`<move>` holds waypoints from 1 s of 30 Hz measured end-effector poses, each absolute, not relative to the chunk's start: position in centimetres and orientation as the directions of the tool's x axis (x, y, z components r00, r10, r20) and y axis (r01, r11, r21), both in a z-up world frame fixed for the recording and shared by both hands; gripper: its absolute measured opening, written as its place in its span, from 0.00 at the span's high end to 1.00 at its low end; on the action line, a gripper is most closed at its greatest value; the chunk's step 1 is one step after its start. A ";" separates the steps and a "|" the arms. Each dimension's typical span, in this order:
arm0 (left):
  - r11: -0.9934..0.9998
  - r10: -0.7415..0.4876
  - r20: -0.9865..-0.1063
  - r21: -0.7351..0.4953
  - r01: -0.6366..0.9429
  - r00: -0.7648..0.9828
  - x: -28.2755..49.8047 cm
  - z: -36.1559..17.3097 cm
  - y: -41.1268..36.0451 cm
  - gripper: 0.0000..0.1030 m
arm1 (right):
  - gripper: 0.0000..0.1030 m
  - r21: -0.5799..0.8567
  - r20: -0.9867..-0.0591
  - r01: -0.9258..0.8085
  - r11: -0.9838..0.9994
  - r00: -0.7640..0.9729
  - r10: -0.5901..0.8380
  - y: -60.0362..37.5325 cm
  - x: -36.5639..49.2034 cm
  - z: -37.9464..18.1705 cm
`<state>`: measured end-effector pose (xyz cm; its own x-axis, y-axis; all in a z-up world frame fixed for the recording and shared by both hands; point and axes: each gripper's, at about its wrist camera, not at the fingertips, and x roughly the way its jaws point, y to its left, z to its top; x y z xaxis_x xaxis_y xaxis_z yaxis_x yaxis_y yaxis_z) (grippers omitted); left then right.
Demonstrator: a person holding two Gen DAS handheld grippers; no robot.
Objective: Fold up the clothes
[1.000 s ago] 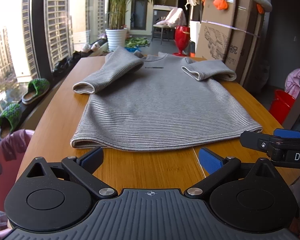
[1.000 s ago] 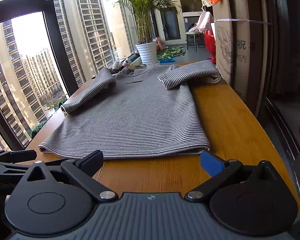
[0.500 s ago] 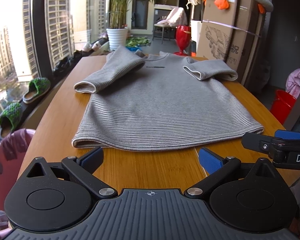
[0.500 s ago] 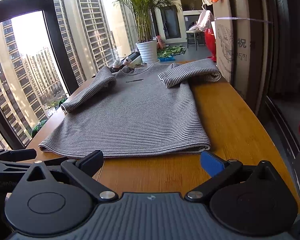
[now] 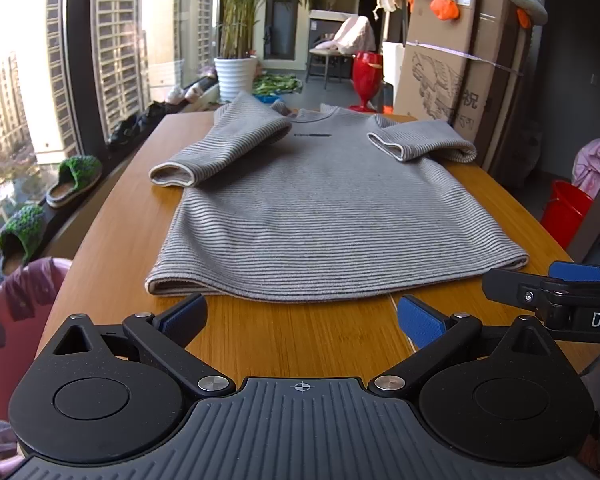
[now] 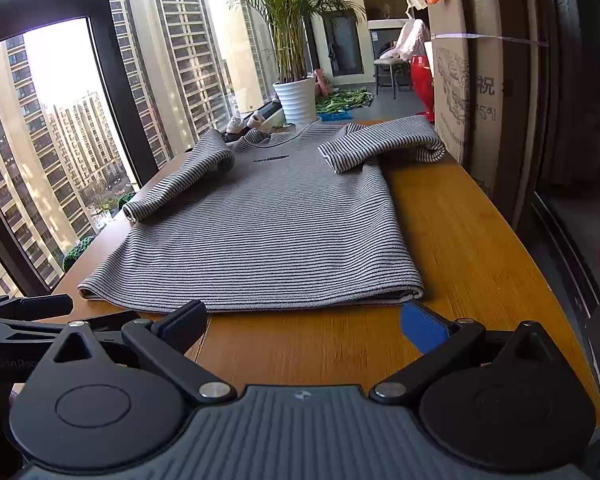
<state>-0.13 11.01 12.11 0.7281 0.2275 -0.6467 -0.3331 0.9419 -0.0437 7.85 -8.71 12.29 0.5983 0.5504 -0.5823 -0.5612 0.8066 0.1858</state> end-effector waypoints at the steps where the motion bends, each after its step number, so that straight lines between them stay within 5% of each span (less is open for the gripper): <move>1: 0.942 0.228 -0.646 -0.042 -0.333 0.729 -0.1 12.1 11.0 0.00 | 0.00 0.183 -0.582 -0.562 0.807 0.600 0.550 -8.7 7.8 12.3; 30: 0.932 0.221 -0.625 -0.089 -0.350 0.749 -0.3 11.3 12.1 0.00 | 0.00 0.112 -0.627 -0.573 0.812 0.593 0.505 -6.9 7.5 12.2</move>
